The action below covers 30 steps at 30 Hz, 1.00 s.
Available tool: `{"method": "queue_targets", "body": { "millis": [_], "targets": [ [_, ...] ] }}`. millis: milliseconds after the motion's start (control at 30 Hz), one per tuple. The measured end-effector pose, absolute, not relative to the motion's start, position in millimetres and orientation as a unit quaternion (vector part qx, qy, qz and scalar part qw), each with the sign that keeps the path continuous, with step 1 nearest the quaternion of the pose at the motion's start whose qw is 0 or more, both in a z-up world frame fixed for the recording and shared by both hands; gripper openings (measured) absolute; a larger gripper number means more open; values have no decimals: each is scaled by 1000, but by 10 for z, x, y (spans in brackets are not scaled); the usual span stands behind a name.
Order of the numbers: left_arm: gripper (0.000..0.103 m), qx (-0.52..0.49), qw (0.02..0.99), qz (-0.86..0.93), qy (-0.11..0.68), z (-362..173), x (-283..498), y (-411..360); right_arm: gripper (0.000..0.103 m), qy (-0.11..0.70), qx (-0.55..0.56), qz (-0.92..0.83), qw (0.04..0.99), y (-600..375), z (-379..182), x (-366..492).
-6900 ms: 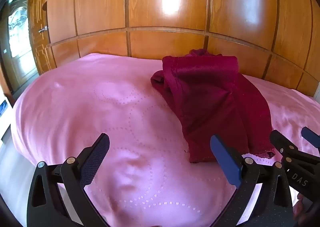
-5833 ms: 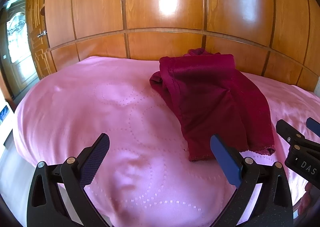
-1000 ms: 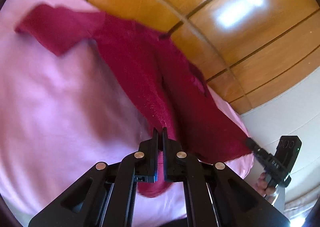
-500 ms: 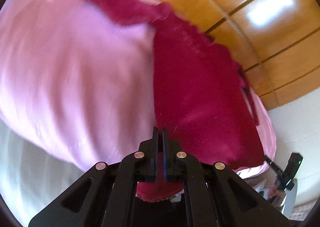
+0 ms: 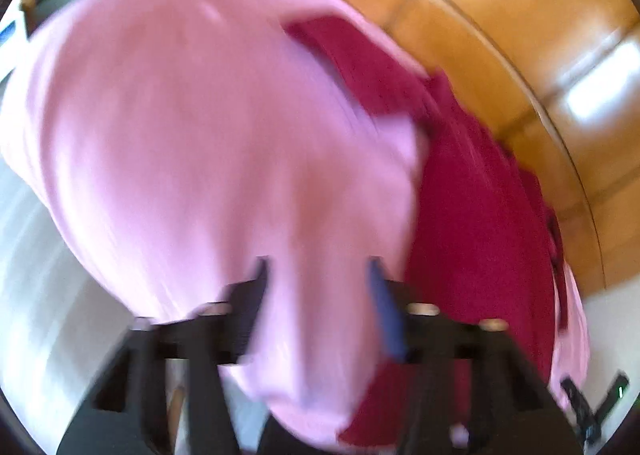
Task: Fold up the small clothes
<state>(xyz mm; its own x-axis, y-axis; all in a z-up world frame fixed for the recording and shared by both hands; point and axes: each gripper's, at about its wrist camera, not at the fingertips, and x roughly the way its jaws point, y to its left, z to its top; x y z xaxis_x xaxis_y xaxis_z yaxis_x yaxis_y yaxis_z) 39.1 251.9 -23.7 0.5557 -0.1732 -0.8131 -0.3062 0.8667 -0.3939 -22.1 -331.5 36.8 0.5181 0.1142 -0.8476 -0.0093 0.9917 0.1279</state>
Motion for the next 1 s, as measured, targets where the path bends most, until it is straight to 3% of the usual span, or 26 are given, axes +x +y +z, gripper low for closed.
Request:
{"method": "queue_targets", "body": {
  "millis": [100,167,367,467,633,667,700,767,1000],
  "targets": [
    [57,-245,858,59,447,-110,613,2625,51,484,61,72,870,-2951,266,42],
    [57,-214,873,70,433,-58,733,2603,59,481,56,98,870,-2652,150,189],
    [57,-28,906,47,420,-138,1170,2015,63,497,71,161,850,-1993,-186,529],
    [57,50,909,40,411,-297,1434,1786,71,500,54,163,849,-1804,-284,650],
    [57,77,906,45,414,-481,1869,1751,84,493,54,170,852,-1801,-367,643],
    [53,78,905,45,417,-511,1922,1747,88,488,57,176,853,-1802,-380,627],
    [28,77,902,47,422,-541,2004,1778,89,485,56,177,855,-1798,-386,601],
    [7,51,902,50,426,-502,2072,1919,94,481,46,176,858,-1783,-399,565],
    [6,-157,910,76,375,108,1831,2948,99,480,42,174,859,-1736,-422,596]
  ]
}}
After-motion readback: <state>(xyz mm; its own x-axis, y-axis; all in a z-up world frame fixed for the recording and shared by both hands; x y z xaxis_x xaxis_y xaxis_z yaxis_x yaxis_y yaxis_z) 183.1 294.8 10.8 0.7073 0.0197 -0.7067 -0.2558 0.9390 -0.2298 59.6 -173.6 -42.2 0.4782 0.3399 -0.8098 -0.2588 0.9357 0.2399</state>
